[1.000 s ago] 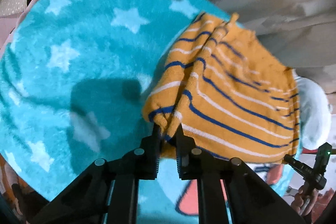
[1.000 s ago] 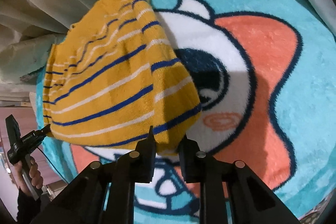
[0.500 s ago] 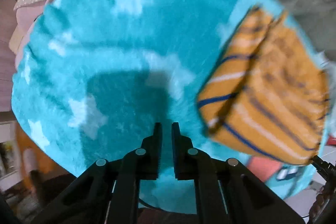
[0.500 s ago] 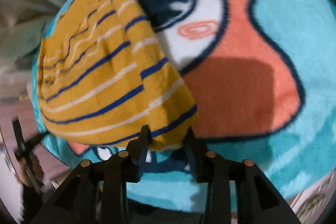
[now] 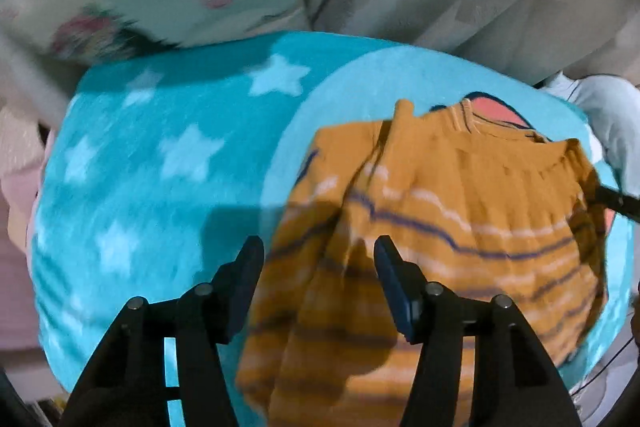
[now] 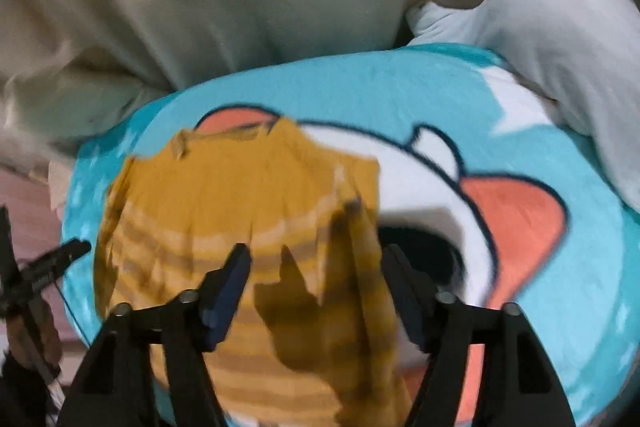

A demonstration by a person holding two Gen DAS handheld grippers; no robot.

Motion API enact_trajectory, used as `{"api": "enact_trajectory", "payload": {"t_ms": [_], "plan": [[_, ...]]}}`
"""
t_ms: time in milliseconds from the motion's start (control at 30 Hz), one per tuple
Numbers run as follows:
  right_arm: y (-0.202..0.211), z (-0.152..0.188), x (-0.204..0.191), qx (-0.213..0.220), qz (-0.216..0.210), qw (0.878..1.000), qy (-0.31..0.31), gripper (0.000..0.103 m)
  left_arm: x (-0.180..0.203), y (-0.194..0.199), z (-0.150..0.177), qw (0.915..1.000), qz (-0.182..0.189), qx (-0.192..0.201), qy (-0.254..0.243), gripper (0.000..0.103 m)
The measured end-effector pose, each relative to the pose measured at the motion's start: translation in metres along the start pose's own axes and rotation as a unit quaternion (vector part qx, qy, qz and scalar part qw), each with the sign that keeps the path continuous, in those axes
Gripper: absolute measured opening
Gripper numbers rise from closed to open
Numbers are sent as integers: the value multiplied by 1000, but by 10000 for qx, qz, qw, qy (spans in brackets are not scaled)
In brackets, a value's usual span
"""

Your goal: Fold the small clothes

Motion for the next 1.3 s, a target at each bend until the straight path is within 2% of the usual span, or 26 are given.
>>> {"api": "enact_trajectory", "payload": {"t_ms": [67,100,167,200,233,267,300,333,367,433,467,500,567,667,733,800,867,900,967,1000,1033,1067,1100,1133,1200,1300], "plan": [[-20,-14,5,-74,350,9994,13,62,8,-8,-16,9997,225,-32,53,46],[-27,-20,8,-68,510,9987,56,54,13,-9,-21,9995,330,-13,20,46],[-35,-23,8,-163,349,9993,-11,41,25,-12,-32,9992,351,58,-194,46],[-37,-25,6,-202,254,9995,-21,25,31,-16,-34,9990,327,14,-304,46],[-36,-26,5,-202,271,9994,7,19,35,-19,-34,9987,362,-33,-353,46],[-34,-28,4,-160,321,9993,45,19,39,-24,-35,9982,425,-81,-411,40],[-32,-28,4,-150,273,9995,38,15,40,-29,-35,9980,406,-107,-470,31],[-32,-29,2,-161,195,9997,22,11,41,-35,-35,9976,406,-190,-526,9],[-31,-30,3,-167,187,9997,46,11,42,-40,-34,9970,454,-293,-556,5],[-30,-29,2,-199,179,9996,104,7,35,-31,-37,9973,490,-153,-516,4],[-29,-30,0,-174,149,9997,91,7,29,-18,-38,9975,577,-32,-411,4],[-23,-32,-3,-102,0,9999,49,7,19,-5,-43,9965,817,46,-177,4],[-6,-36,-3,95,-180,9998,-8,7,2,-2,-50,9959,907,12,54,4],[-8,-41,5,92,-254,9995,-166,7,-2,-31,-52,9975,664,-238,-2,4],[-26,-42,16,-77,-48,9997,-230,6,8,-56,-50,9976,518,-447,-101,5],[-49,-41,30,-264,-61,9979,-592,7,12,-56,-57,9990,351,-283,-70,6],[-54,-43,32,-255,-160,9965,-775,8,15,-49,-57,9993,275,-244,-29,18],[-52,-44,30,-267,-147,9961,-825,12,14,-39,-56,9996,249,-149,-19,23],[-34,-44,18,-185,-64,9974,-693,20,10,-18,-53,9996,292,24,-11,43],[-21,-44,11,-69,12,9984,-565,28,0,-1,-49,9994,287,176,114,47],[-7,-44,2,79,48,9989,-452,43,-9,11,-45,9991,241,260,247,55],[10,-41,-10,233,-3,9990,-376,54,-22,26,-39,9982,208,349,442,57],[24,-36,-24,339,-117,9989,-297,72,-36,39,-30,9968,172,406,668,57],[37,-31,-36,410,-252,9986,-228,75,-49,49,-27,9952,119,425,870,59],[52,-14,-67,427,-589,9972,-188,75,-75,67,2,9889,13,398,1430,67],[50,16,-112,204,-1148,9929,-221,75,-101,80,61,9811,166,145,1923,68]]}}
Point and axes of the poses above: each gripper's, at about its wrist camera, not at the fingertips, and y roughly against the way its jaws point, x to its right, z to its underside, the point moved 8 cm from there along -y, roughly the way its jaws point, and after that the axes turned 9 degrees about -z, right-handed, at the moved point
